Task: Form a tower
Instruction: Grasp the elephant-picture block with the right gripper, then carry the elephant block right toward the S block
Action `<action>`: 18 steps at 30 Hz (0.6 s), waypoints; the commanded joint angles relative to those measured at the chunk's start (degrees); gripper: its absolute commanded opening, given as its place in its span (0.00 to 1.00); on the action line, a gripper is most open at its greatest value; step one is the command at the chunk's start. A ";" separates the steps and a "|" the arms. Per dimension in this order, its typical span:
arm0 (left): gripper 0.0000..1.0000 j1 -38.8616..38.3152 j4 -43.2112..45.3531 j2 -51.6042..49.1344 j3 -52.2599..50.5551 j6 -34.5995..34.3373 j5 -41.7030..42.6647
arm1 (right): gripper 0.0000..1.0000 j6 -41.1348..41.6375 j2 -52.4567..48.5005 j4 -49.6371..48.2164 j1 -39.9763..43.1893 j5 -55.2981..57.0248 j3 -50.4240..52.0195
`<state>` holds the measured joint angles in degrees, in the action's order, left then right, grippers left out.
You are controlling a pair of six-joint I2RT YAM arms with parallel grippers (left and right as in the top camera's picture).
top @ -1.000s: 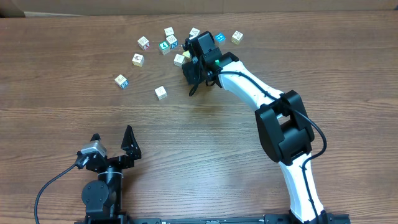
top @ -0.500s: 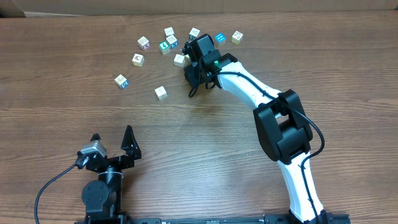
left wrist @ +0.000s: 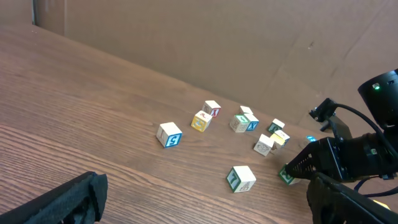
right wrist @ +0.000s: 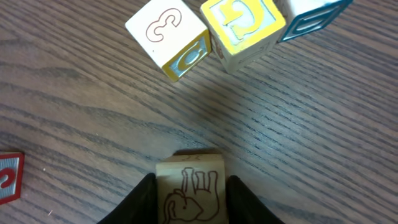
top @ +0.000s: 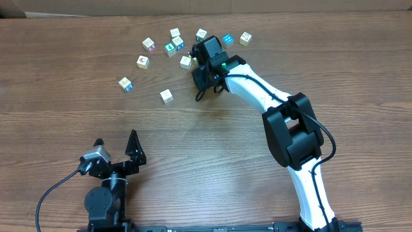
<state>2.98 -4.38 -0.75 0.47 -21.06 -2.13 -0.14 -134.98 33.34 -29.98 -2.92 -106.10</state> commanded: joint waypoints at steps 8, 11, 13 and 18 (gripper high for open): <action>1.00 -0.17 0.11 0.48 -0.20 -0.37 0.28 | 0.24 3.56 3.78 0.66 0.70 1.81 -0.15; 1.00 -0.17 0.11 0.48 -0.20 -0.37 0.28 | 0.22 4.04 6.93 1.77 1.25 1.86 -0.15; 1.00 -0.17 0.11 0.48 -0.20 -0.37 0.28 | 0.22 5.95 9.64 3.48 1.97 2.43 -0.15; 1.00 -0.17 0.11 0.48 -0.20 -0.37 0.28 | 0.22 8.83 14.27 9.90 3.96 3.54 -0.15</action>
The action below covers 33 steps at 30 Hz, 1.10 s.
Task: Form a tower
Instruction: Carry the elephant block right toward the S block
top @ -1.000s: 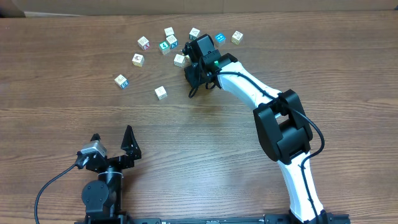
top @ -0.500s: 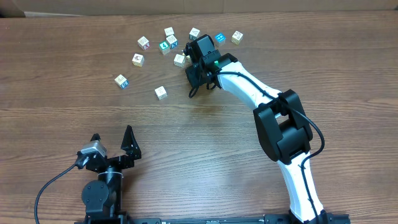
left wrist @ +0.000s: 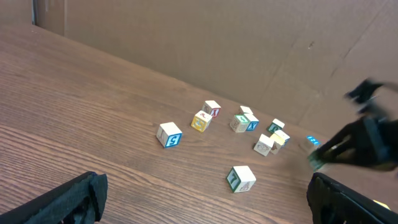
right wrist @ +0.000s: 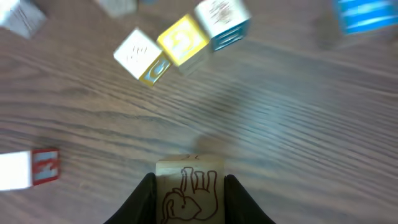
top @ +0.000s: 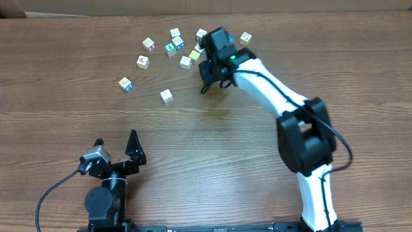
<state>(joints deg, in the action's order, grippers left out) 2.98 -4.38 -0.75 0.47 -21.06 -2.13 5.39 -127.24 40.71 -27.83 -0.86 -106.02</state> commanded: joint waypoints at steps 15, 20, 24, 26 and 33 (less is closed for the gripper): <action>0.99 -0.17 0.11 0.48 -0.20 -0.37 0.28 | 0.23 8.66 8.28 19.06 9.31 3.08 0.48; 0.99 -0.17 0.11 0.48 -0.20 -0.37 0.28 | 0.23 10.82 8.28 18.25 9.70 5.33 4.11; 0.99 -0.17 0.11 0.48 -0.20 -0.37 0.28 | 0.23 12.26 8.28 15.06 9.70 5.35 7.82; 0.99 -0.17 0.11 0.48 -0.20 -0.37 0.28 | 0.23 14.01 8.26 13.31 9.75 5.42 9.57; 1.00 -0.17 0.11 0.48 -0.20 -0.37 0.28 | 0.23 15.37 8.24 5.86 9.97 7.96 14.21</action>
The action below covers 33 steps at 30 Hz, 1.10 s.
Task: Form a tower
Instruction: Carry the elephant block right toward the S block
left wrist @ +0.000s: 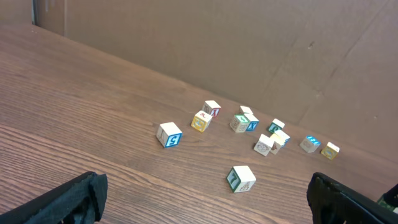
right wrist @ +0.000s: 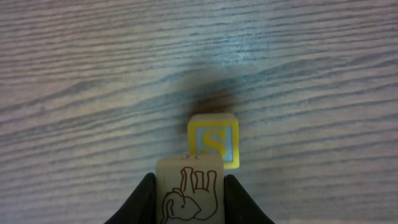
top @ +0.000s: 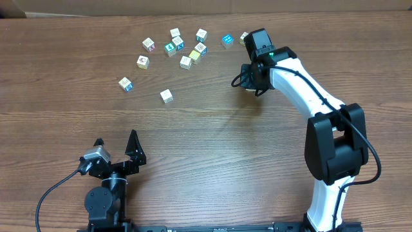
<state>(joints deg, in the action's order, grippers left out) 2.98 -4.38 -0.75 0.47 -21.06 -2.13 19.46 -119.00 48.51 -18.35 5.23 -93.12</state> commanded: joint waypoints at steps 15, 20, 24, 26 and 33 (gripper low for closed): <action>1.00 -0.17 0.11 0.48 -0.20 -0.37 0.28 | 0.23 -0.35 0.00 -3.10 0.48 5.46 1.77; 0.99 -0.17 0.11 0.48 -0.20 -0.37 0.28 | 0.24 -0.35 -0.02 -4.37 0.48 5.49 3.17; 1.00 -0.17 0.11 0.48 -0.20 -0.37 0.28 | 0.24 -0.37 -0.11 -5.68 0.48 5.49 3.17; 0.99 -0.17 0.11 0.48 -0.20 -0.37 0.28 | 0.24 -0.37 -0.11 -6.32 0.48 5.46 3.17; 1.00 -0.17 0.11 0.48 -0.20 -0.37 0.28 | 0.24 -0.37 -0.11 -5.68 0.48 5.46 3.17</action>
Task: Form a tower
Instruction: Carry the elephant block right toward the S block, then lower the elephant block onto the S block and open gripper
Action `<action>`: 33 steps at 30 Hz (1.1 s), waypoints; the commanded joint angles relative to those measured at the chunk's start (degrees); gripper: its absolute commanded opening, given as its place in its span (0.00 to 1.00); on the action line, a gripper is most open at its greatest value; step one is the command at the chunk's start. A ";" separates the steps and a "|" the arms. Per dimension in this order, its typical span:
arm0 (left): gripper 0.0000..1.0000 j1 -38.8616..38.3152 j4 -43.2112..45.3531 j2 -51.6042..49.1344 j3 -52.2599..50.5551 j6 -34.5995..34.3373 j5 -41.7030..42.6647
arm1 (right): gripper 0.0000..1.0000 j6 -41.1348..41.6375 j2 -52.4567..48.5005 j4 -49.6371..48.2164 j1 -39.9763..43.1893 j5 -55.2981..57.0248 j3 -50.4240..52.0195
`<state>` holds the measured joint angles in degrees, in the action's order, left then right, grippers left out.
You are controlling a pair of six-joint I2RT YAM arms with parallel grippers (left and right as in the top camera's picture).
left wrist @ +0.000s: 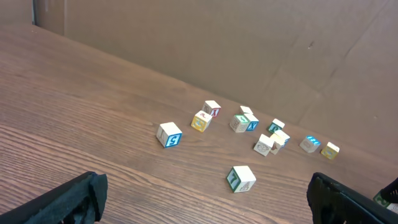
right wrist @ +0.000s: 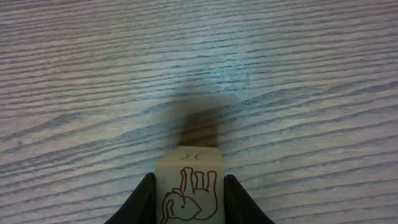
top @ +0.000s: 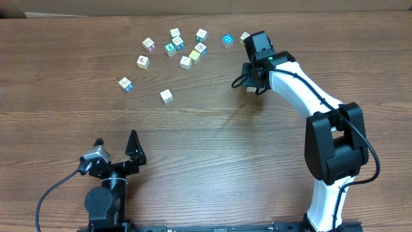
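A pale wooden block with an elephant drawing (right wrist: 189, 190) sits between the fingers of my right gripper (right wrist: 189, 200), which is shut on it. Under the block's far edge lies only a dark shadow (right wrist: 200, 124) on the wood; whatever is below the block is hidden. In the overhead view my right gripper (top: 252, 82) hangs right of the block cluster. My left gripper (top: 117, 152) rests open near the table's front left, its black fingers (left wrist: 62, 199) wide apart and holding nothing.
Several loose letter blocks lie at the back: a green-edged block (top: 167, 95), a blue-edged block (top: 125, 84), a tight cluster (top: 187, 48), a blue block (top: 227, 40) and a pale block (top: 244, 37). A cardboard wall (left wrist: 249, 50) runs along the far edge.
A yellow S block showed just beyond the held elephant block; now the elephant block covers that spot and the S block is hidden. The left arm has not moved.
My right gripper held the elephant block low beside the block cluster, then higher above it. It then stood to the right, near a lone yellow S block, and now the held block is over that S block.
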<state>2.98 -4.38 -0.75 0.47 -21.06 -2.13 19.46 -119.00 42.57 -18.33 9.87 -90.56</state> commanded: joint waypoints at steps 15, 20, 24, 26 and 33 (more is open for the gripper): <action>0.99 -0.17 0.11 0.48 -0.20 -0.37 0.28 | 0.86 3.34 -0.11 1.49 0.46 0.39 0.61; 1.00 -0.17 0.11 0.48 -0.20 -0.37 0.28 | 1.00 4.59 -0.17 1.81 0.46 0.44 0.61; 0.99 -0.17 0.11 0.48 -0.20 -0.37 0.28 | 1.00 4.57 -0.24 0.50 0.46 0.39 0.61; 0.99 -0.17 0.11 0.48 -0.20 -0.37 0.28 | 1.00 4.57 -0.28 0.59 0.46 0.39 0.61; 1.00 -0.17 0.11 0.48 -0.20 -0.37 0.28 | 0.74 4.63 -0.44 0.94 0.22 0.39 0.61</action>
<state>2.98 -4.38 -0.75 0.47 -21.06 -2.13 23.86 -119.00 43.64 -18.17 9.87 -90.35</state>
